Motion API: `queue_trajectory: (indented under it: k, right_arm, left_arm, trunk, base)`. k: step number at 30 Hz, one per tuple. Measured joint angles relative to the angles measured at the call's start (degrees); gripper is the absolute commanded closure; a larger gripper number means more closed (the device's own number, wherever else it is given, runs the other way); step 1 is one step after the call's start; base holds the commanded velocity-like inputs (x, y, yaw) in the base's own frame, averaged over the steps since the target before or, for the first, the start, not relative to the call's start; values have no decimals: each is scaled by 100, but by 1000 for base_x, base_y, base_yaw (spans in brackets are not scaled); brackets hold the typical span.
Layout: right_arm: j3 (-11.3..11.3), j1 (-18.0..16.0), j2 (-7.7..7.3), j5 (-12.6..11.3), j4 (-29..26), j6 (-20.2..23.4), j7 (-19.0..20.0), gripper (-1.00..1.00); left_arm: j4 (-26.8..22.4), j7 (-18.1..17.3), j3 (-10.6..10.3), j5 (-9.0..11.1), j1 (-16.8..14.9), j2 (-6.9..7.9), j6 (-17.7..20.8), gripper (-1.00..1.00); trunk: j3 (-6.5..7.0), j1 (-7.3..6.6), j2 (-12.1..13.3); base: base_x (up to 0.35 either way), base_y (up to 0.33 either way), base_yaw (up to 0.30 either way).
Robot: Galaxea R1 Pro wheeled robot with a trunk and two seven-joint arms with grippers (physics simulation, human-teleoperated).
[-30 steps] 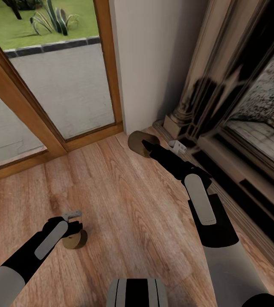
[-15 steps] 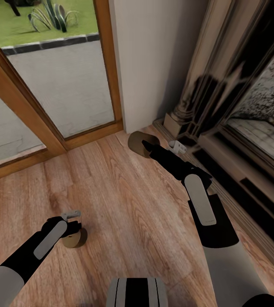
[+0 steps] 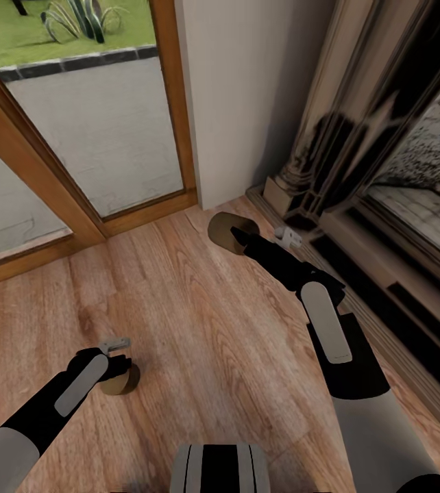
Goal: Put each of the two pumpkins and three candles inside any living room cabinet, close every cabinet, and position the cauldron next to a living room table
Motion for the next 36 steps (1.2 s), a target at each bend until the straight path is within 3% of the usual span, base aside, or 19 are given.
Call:
queue_trajectory:
  k: [9,14,20,36]
  right_arm:
    - [3,2,-46,-18,-1,-4,3,100]
    - [3,24,-47,-8,0,-1,4,100]
    - [0,29,-95,-12,-1,-3,5,100]
    - [9,58,-109,-17,-1,-4,5,100]
  left_arm:
    - [-2,-9,-3,1,0,-1,0,-100]
    - [-155,-3,-5,4,0,-11,6,-100]
    - [-415,7,-10,2,0,-8,22,-100]
    - [-440,138,38,-34,0,58,18,-100]
  trunk:
    - [-1,-1,0]
    - [-111,13,-7]
    - [-111,12,-7]
    - [-111,12,-7]
  base:
    - [0,0,0]
    - [0,0,0]
    - [0,0,0]
    - [0,0,0]
